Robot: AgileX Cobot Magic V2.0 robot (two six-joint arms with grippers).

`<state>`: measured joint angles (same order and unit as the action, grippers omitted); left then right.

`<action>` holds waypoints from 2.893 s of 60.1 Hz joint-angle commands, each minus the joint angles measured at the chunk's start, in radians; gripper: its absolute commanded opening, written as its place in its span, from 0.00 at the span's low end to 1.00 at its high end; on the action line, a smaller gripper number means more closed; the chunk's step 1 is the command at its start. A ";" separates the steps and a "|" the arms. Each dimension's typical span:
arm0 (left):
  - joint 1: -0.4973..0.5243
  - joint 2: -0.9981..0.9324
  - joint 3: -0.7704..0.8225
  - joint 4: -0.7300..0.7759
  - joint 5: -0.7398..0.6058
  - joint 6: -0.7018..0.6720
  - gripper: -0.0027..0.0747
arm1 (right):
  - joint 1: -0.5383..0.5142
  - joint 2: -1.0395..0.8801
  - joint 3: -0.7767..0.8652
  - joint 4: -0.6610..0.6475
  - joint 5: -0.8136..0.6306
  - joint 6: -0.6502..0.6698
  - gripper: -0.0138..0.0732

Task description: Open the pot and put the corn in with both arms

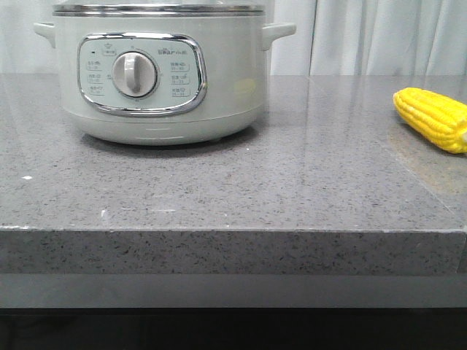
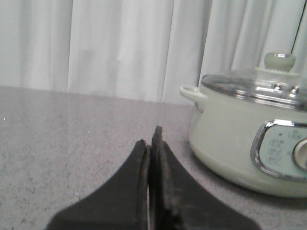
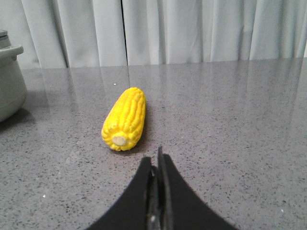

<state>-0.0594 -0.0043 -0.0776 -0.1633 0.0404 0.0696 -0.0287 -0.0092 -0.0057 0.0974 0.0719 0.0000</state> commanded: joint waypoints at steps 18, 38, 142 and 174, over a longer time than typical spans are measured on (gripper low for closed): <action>0.001 0.170 -0.391 -0.008 0.260 -0.007 0.01 | -0.008 0.104 -0.398 -0.001 0.280 0.000 0.08; 0.001 0.429 -0.632 -0.008 0.504 -0.005 0.01 | -0.008 0.369 -0.663 -0.001 0.510 0.000 0.08; -0.385 0.987 -0.854 0.016 0.068 0.021 0.75 | -0.008 0.520 -0.680 -0.001 0.564 0.000 0.78; -0.404 1.452 -1.270 -0.030 0.022 0.019 0.75 | -0.008 0.520 -0.680 -0.001 0.564 0.000 0.78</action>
<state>-0.4552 1.4339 -1.2711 -0.1676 0.1436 0.0900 -0.0287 0.4985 -0.6542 0.0974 0.7026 0.0000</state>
